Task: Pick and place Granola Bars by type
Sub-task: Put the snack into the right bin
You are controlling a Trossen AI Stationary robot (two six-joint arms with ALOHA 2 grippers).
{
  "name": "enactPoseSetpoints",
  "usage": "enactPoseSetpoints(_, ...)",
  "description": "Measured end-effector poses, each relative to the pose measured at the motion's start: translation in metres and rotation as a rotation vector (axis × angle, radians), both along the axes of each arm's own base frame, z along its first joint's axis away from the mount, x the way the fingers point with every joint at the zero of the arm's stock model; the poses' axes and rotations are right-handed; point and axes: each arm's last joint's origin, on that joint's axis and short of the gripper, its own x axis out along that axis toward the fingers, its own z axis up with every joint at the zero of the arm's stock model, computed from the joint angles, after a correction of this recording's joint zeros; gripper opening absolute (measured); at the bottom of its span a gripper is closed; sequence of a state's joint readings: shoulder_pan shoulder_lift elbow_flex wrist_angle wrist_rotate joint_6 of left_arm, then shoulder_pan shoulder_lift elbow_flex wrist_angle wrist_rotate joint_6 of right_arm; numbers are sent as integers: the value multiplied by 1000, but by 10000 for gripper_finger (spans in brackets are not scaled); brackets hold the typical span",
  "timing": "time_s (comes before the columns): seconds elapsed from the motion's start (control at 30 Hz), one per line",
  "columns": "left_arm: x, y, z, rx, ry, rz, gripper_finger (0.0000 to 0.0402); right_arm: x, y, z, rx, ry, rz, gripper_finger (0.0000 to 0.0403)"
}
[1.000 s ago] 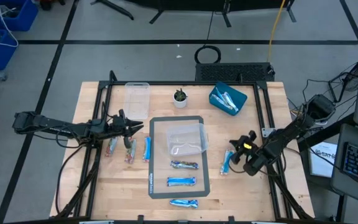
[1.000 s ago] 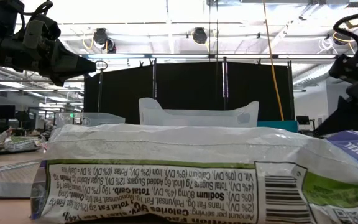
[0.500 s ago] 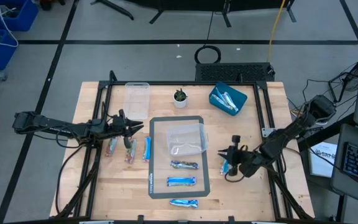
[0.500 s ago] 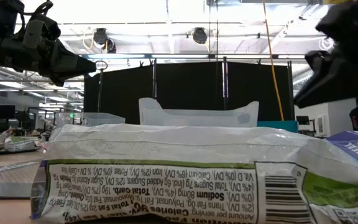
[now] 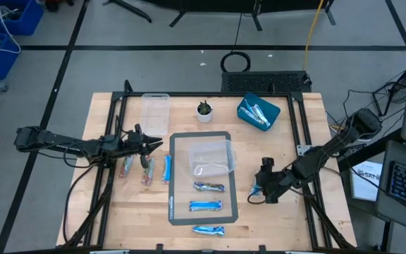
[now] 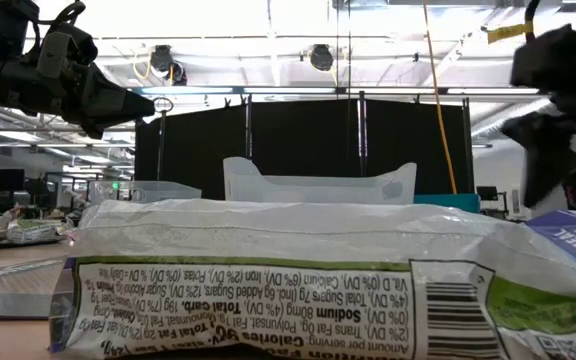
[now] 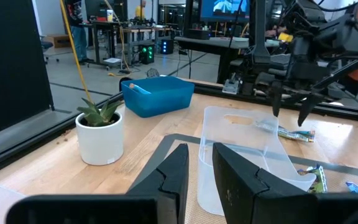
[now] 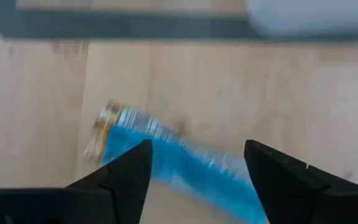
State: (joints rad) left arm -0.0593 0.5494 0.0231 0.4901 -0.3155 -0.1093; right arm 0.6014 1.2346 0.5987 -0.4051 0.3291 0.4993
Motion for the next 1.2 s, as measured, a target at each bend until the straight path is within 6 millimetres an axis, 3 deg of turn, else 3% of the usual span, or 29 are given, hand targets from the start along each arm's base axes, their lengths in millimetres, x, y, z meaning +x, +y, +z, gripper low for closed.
enactPoseSetpoints(0.27,0,0,0,0,0,-1,79,-4,0,-3,64,67,-26,210)
enactPoseSetpoints(0.77,0,0,0,0,-1,0,79,-2,-11,-29,-18,103,-82,210)
enactPoseSetpoints(1.2,0,0,0,0,0,-1,79,-2,-28,-30,-139,15,-350,187)
